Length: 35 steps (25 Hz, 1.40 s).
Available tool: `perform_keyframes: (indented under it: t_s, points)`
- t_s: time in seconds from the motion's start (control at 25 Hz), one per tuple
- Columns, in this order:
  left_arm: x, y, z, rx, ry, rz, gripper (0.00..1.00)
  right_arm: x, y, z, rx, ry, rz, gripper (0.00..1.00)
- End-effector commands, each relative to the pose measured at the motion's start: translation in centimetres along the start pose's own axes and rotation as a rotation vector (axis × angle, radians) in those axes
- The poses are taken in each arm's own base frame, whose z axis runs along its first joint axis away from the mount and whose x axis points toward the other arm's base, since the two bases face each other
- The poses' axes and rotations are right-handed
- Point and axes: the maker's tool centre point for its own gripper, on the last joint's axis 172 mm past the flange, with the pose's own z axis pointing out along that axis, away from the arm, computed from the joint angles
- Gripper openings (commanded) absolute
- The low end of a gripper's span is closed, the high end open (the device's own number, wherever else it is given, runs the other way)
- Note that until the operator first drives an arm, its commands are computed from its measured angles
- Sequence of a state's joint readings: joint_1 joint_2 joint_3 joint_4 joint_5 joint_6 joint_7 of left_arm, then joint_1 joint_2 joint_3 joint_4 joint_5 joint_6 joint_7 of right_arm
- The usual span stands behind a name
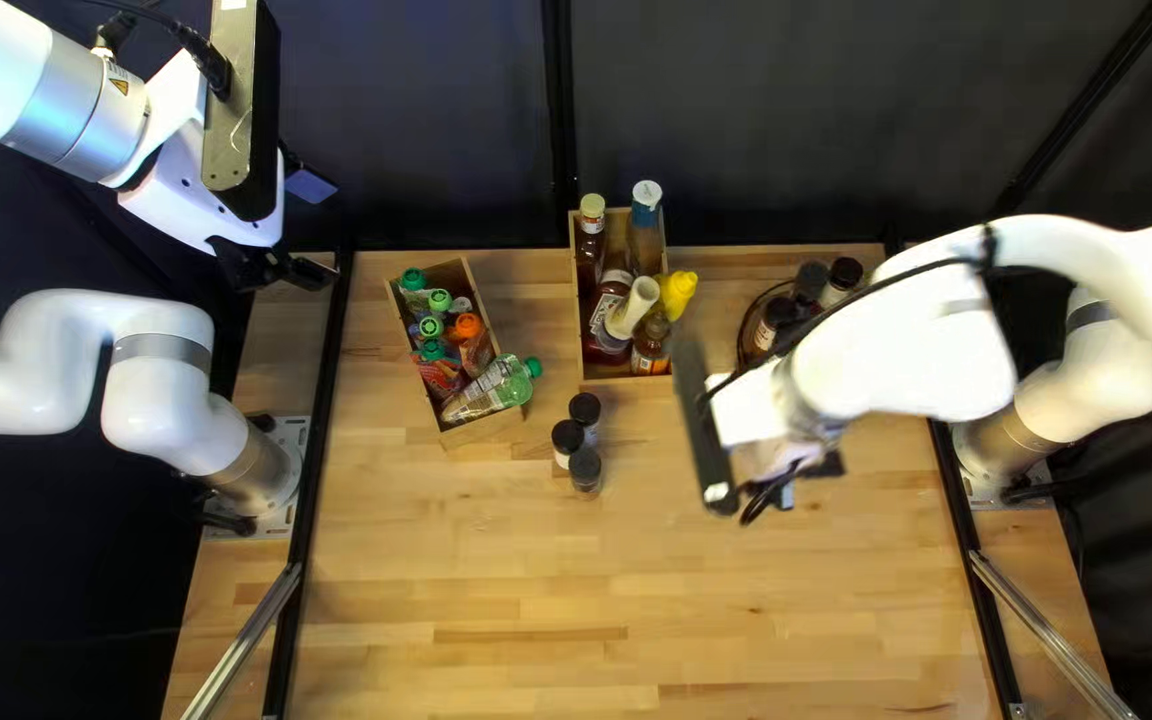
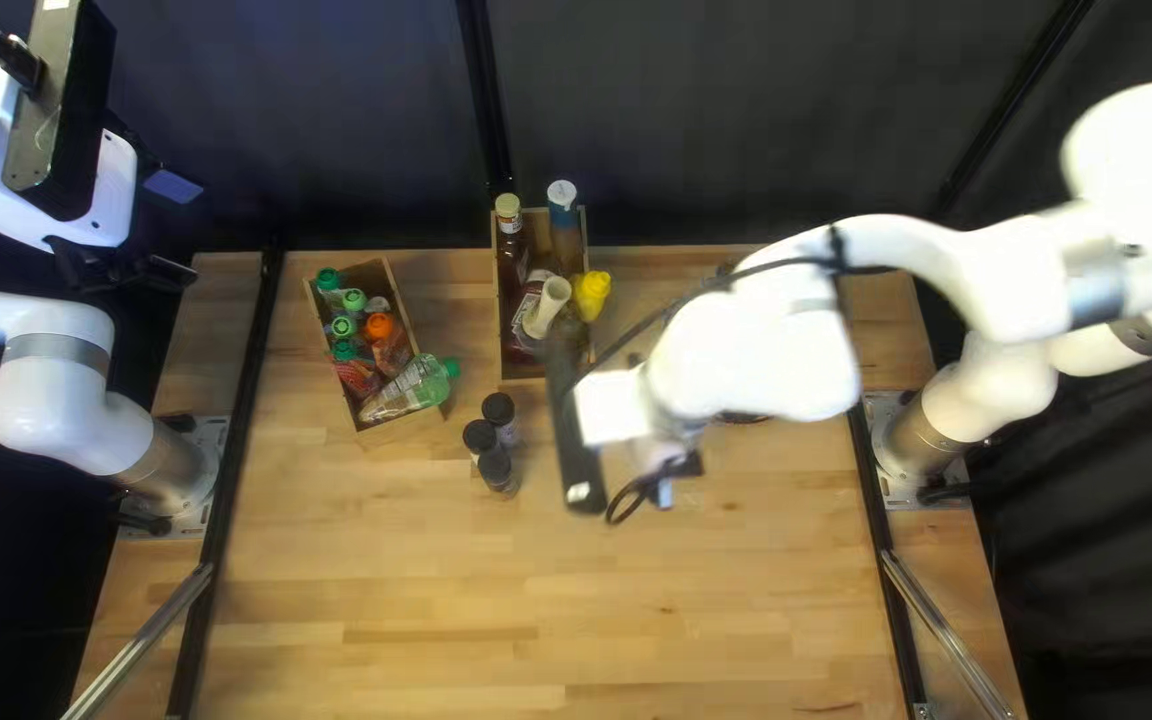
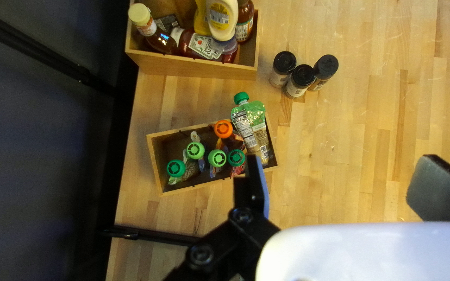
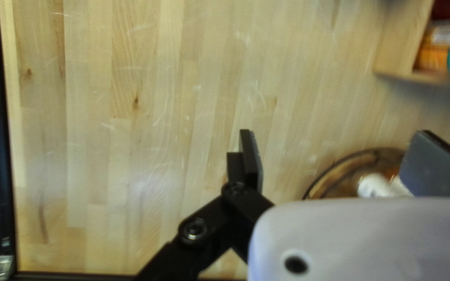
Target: Separate condiments, baby food and spices and place it in 3 different racks/containers
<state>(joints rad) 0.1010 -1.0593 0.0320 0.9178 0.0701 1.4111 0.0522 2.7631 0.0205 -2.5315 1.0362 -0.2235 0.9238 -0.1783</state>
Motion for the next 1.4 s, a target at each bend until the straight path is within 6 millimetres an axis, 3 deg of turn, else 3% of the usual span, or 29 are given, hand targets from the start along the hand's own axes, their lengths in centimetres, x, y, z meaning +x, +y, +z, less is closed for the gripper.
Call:
perform_keyframes:
  t_s: [0.04,0.32,0.4,0.68,1.4]
  points:
    - [0.0,0.0,0.0,0.000,0.000,0.000,1.00,0.8,4.4,2.1,-0.034,-0.032,-0.154,1.00]
    - [0.0,0.0,0.0,0.000,0.000,0.000,1.00,1.2,9.8,5.1,0.026,-0.047,-0.319,1.00]
    - [0.0,0.0,0.0,0.000,0.000,0.000,1.00,1.1,10.4,6.2,0.047,-0.045,-0.357,1.00]
    - [0.0,0.0,0.0,0.000,0.000,0.000,1.00,1.4,11.7,10.2,0.084,-0.050,-0.419,1.00]
    - [0.0,0.0,0.0,0.000,0.000,0.000,1.00,3.2,12.5,13.6,0.138,-0.045,-0.450,1.00]
